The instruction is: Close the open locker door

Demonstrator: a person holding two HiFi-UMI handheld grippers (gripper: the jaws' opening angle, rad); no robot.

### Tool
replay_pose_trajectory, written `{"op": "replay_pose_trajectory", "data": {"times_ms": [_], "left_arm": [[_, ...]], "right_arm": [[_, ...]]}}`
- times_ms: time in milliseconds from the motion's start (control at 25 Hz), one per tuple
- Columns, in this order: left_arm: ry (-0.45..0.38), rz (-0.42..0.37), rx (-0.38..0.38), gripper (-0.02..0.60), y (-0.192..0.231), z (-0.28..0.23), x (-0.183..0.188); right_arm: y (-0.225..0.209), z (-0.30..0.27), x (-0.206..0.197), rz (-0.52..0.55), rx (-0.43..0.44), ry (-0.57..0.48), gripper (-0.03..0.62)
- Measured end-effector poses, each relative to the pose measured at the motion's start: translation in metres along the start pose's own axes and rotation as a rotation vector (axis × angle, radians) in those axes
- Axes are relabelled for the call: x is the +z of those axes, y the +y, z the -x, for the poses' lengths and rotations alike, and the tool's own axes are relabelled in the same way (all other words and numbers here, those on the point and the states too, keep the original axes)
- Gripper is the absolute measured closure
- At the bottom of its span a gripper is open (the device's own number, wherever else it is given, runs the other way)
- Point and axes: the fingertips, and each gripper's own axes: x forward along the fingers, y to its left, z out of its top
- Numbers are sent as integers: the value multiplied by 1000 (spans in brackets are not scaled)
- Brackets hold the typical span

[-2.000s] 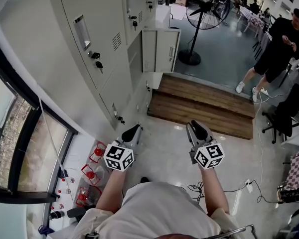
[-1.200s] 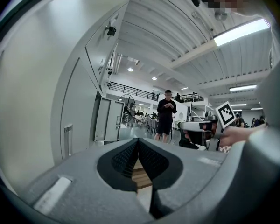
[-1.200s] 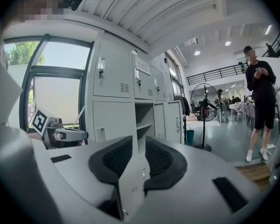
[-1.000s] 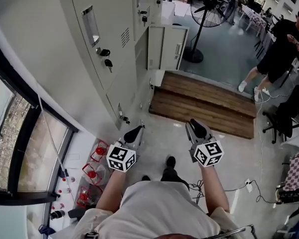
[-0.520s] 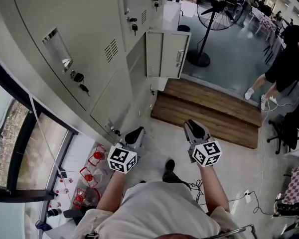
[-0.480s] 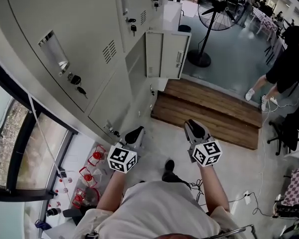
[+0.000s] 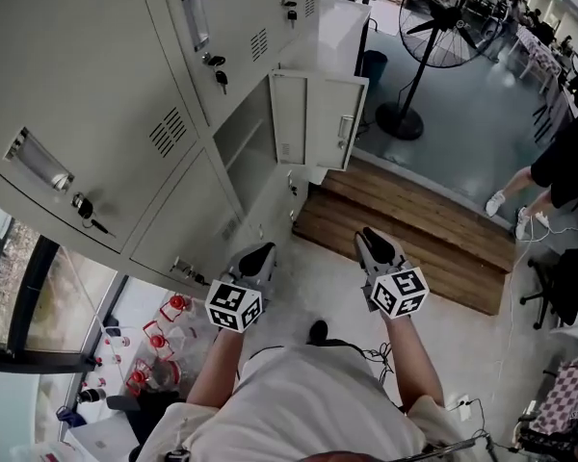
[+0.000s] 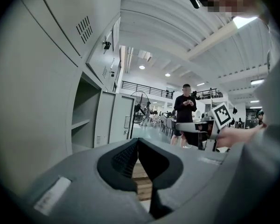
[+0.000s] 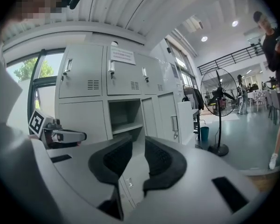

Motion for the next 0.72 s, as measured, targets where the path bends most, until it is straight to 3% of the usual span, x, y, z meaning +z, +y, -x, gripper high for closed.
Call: {"op": "replay_pose_trajectory", "data": {"times_ms": [440,720], "left_arm": [[49,0,83,566,3,-59,-8],[60,-5,75,566,24,-84,-4]], "right_arm": [[-70,-44,-7,-27,69,37,519],[-85,-76,-9,-35,60,51,519]]}}
